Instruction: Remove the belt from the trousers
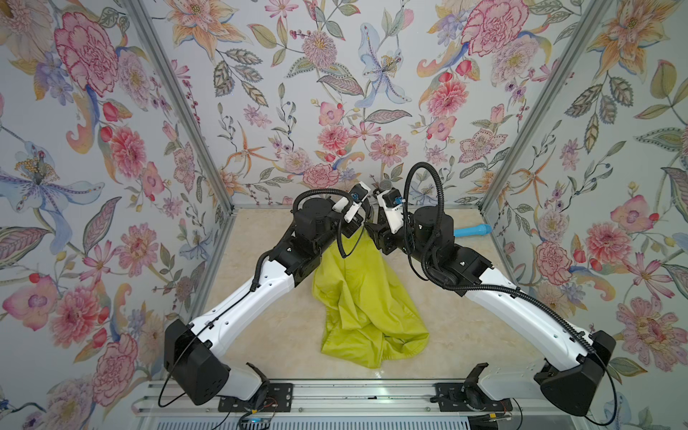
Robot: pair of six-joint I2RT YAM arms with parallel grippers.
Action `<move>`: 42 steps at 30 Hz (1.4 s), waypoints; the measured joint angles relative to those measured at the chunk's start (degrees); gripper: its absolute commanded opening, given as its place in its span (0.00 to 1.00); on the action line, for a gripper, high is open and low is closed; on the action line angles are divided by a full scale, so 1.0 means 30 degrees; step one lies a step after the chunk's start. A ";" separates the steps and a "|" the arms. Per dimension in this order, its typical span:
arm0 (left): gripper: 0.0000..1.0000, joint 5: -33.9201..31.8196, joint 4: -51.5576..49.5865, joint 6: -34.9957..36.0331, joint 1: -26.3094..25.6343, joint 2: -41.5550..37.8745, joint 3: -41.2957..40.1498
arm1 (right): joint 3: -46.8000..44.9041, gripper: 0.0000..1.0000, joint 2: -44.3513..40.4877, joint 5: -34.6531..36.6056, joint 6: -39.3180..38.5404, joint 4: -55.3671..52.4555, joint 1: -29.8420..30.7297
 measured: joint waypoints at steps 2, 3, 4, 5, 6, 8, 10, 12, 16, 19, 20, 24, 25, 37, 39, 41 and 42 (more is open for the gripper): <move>0.00 -0.0051 -0.0109 0.0000 0.0000 0.0073 0.0066 | 0.0160 0.54 0.0153 0.0029 -0.0219 -0.0051 0.0000; 0.00 -0.0087 -0.0131 0.0000 0.0000 0.0073 0.0080 | 0.0364 0.52 0.0321 0.0044 -0.0321 -0.0087 -0.0007; 0.00 -0.0102 -0.0153 0.0000 0.0000 0.0073 0.0095 | 0.0597 0.51 0.0503 0.0102 -0.0393 -0.0153 -0.0007; 0.00 -0.0138 -0.0160 0.0000 0.0000 0.0073 0.0102 | 0.0867 0.49 0.0729 0.0160 -0.0452 -0.0197 -0.0007; 0.00 -0.0146 -0.0168 0.0000 -0.0007 0.0073 0.0102 | 0.1122 0.46 0.0947 0.0175 -0.0510 -0.0240 -0.0007; 0.00 -0.0153 -0.0182 -0.0007 -0.0007 0.0073 0.0102 | 0.1515 0.39 0.1333 0.0248 -0.0597 -0.0321 -0.0007; 0.00 -0.0219 -0.0175 -0.0138 0.0000 0.0073 0.0102 | 0.1647 0.32 0.1501 0.0299 -0.0590 -0.0430 -0.0022; 0.00 -0.0204 -0.0189 -0.0160 -0.0007 0.0073 0.0102 | 0.1792 0.30 0.1610 0.0291 -0.0474 -0.0670 -0.0102; 0.00 -0.0204 -0.0189 -0.0168 -0.0015 0.0073 0.0102 | 0.1945 0.35 0.1770 0.0284 -0.0357 -0.0874 -0.0189; 0.00 -0.0211 -0.0240 -0.0168 -0.0015 0.0080 0.0102 | 0.2098 0.37 0.1931 0.0160 -0.0291 -0.0947 -0.0291; 0.00 -0.0211 -0.0233 -0.0168 -0.0015 0.0095 0.0102 | 0.2135 0.37 0.1982 0.0109 -0.0299 -0.0954 -0.0321; 0.00 -0.0204 -0.0248 -0.0204 -0.0015 0.0138 0.0102 | 0.2157 0.35 0.2047 -0.0146 -0.0240 -0.1027 -0.0401; 0.00 -0.0204 -0.0248 -0.0204 -0.0015 0.0138 0.0102 | 0.2157 0.37 0.2062 -0.0197 -0.0211 -0.1035 -0.0408; 0.00 -0.0146 -0.0240 -0.0219 -0.0015 0.0138 0.0102 | 0.2259 0.27 0.2397 -0.0532 0.0015 -0.1406 -0.0656; 0.00 -0.0146 -0.0248 -0.0219 -0.0015 0.0138 0.0102 | 0.2259 0.29 0.2397 -0.0641 0.0051 -0.1457 -0.0663; 0.00 -0.0146 -0.0240 -0.0219 -0.0015 0.0146 0.0102 | 0.2259 0.34 0.2397 -0.0714 0.0146 -0.1464 -0.0670; 0.00 -0.0138 -0.0240 -0.0219 -0.0015 0.0146 0.0102 | 0.2259 0.36 0.2397 -0.0736 0.0175 -0.1464 -0.0699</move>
